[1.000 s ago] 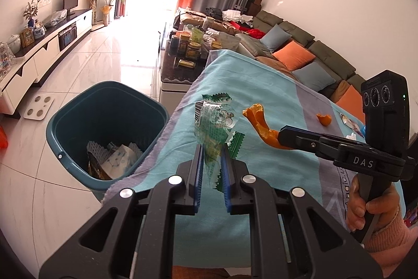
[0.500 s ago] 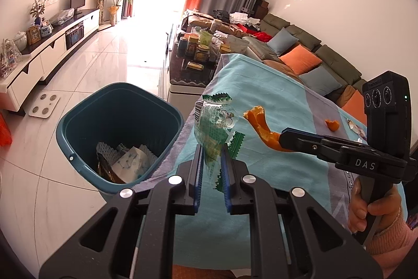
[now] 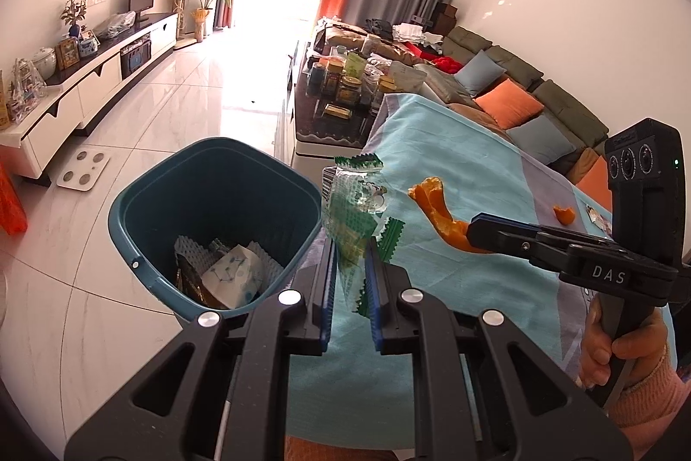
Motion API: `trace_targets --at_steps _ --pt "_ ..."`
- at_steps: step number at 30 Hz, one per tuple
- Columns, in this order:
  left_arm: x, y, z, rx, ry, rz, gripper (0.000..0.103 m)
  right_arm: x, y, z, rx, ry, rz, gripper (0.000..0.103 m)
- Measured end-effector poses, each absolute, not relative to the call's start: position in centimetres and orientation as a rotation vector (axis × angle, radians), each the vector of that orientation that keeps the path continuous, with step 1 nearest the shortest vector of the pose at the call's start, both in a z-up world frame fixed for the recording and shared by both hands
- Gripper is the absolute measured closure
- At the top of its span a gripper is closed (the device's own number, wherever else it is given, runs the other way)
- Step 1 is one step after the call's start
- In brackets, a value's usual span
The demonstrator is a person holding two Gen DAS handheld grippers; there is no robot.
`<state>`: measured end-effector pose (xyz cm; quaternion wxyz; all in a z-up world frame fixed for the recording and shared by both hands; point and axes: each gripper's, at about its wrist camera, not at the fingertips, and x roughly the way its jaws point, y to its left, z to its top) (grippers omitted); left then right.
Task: Collect trash
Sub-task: 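Bring both held items over the opening of the wastebasket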
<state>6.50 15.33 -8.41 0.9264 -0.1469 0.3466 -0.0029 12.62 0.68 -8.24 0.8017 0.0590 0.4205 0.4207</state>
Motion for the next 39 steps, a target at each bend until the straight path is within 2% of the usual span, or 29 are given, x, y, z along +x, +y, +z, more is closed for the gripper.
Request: trace_targets --at_steps 39 --pt "7.8 18.5 -9.0 -0.309 0.724 0.101 0.089 14.4 7.2 -8.4 0.035 0.931 0.965 0.089"
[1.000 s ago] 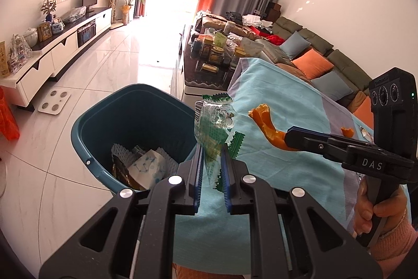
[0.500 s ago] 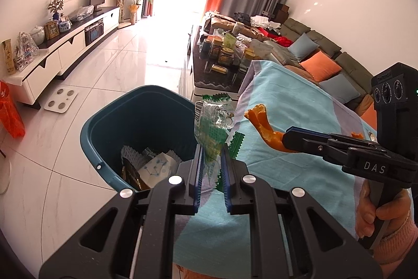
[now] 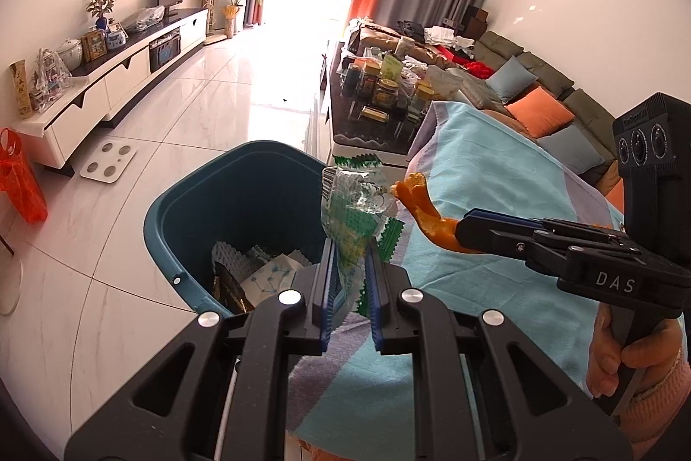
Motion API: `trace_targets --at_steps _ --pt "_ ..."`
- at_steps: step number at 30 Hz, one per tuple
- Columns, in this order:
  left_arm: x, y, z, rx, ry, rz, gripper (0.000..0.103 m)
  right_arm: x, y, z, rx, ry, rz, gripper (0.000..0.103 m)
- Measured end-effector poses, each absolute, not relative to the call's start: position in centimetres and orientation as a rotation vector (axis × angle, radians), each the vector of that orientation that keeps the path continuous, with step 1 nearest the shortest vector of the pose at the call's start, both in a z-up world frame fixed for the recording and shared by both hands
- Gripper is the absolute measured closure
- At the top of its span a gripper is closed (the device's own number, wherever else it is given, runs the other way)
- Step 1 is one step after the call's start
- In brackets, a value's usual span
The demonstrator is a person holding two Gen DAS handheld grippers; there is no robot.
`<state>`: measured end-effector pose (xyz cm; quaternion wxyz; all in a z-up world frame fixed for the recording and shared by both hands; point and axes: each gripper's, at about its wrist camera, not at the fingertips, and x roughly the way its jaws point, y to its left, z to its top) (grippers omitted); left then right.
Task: Collect trash
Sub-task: 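Bring both held items over the opening of the wastebasket, then open the left tool to drop the wrapper while the right tool opens to drop the peel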
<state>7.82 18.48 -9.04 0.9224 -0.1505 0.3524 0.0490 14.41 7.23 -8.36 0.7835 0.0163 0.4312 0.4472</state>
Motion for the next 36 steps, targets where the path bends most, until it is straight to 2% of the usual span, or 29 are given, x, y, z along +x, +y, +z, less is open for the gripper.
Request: trace_targets --at_steps 36 --pt "9.7 22.1 -11.9 -0.333 0.78 0.189 0.088 15.9 12.9 -10.0 -0.06 0.994 0.95 0.089"
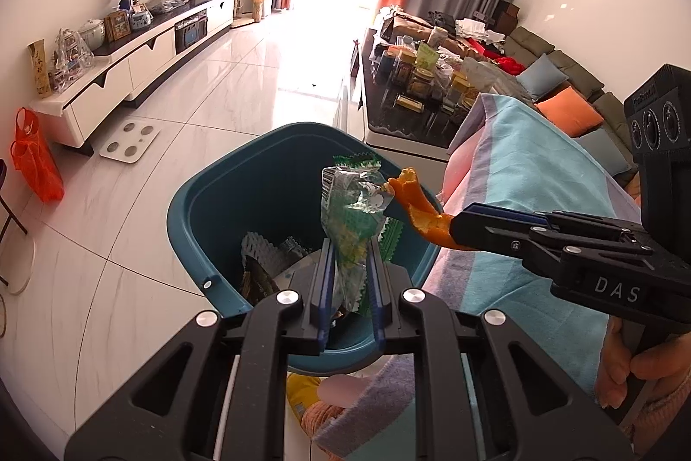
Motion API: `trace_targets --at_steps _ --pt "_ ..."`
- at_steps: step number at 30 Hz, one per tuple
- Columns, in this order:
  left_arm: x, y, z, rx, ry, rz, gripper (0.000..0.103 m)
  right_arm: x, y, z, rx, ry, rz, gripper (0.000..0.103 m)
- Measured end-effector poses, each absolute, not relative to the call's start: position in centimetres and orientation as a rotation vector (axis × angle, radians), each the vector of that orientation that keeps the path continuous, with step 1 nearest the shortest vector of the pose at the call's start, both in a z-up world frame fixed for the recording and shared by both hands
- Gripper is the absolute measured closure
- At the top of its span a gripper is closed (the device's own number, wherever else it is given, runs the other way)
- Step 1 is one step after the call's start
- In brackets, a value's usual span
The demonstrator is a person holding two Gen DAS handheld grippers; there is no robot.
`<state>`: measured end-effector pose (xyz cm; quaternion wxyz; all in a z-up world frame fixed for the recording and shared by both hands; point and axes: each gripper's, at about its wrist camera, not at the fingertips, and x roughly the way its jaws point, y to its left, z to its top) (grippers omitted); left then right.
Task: Collect trash
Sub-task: 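Open the left tool to drop the wrapper while the right tool opens to drop the peel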
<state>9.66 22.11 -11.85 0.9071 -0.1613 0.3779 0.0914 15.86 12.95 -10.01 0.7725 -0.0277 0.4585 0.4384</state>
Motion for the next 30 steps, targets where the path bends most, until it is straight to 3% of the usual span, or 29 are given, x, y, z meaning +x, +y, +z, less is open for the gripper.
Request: trace_targets --at_steps 18,30 --pt "11.5 23.1 -13.8 -0.344 0.813 0.215 0.084 17.0 14.8 -11.2 -0.064 1.047 0.917 0.088" --pt "11.2 23.8 -15.1 -0.368 0.807 0.248 0.061 17.6 13.9 -11.1 -0.003 1.057 0.901 0.082"
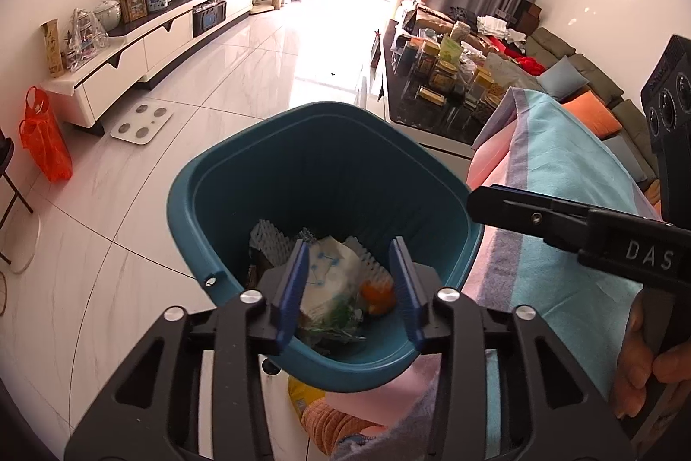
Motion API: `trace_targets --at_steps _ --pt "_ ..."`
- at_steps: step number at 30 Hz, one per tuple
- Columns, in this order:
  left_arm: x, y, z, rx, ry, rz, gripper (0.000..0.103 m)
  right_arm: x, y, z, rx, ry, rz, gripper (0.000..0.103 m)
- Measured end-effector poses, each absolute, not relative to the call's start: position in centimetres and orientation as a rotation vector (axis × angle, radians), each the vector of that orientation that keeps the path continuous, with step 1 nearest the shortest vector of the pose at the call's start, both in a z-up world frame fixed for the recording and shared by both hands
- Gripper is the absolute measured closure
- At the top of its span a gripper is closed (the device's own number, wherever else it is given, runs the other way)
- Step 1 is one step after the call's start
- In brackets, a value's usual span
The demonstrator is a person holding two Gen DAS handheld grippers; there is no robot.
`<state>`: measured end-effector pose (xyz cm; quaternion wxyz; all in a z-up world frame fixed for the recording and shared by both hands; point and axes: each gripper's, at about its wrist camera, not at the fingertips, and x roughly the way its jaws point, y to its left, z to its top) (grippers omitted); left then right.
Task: Collect trash
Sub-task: 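Open the left tool to drop the wrapper while the right tool opens to drop the peel, then move both tools back over the table toward the tissue and peel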
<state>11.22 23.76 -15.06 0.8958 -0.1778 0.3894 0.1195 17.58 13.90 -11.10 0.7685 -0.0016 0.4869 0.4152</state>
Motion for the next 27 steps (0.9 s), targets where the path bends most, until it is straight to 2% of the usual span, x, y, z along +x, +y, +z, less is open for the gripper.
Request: trace_targets --at_steps 7,10,14,19,27 --pt "9.1 22.5 -13.1 -0.32 0.749 0.246 0.051 16.7 11.8 -9.4 0.01 1.001 0.906 0.082" --pt "7.9 21.3 -11.5 -0.301 0.702 0.216 0.043 15.9 10.3 -8.2 0.009 0.957 0.912 0.082" --pt "6.3 19.1 -9.7 -0.266 0.648 0.164 0.034 14.7 7.1 -6.5 0.001 0.883 0.895 0.076" --pt "5.6 14.8 -7.9 -0.21 0.605 0.058 0.029 13.6 2.2 -5.3 0.008 0.831 0.836 0.072" --pt "6.7 6.6 -6.9 -0.127 0.611 -0.105 0.028 11.9 -6.9 -4.6 0.056 0.78 0.697 0.071"
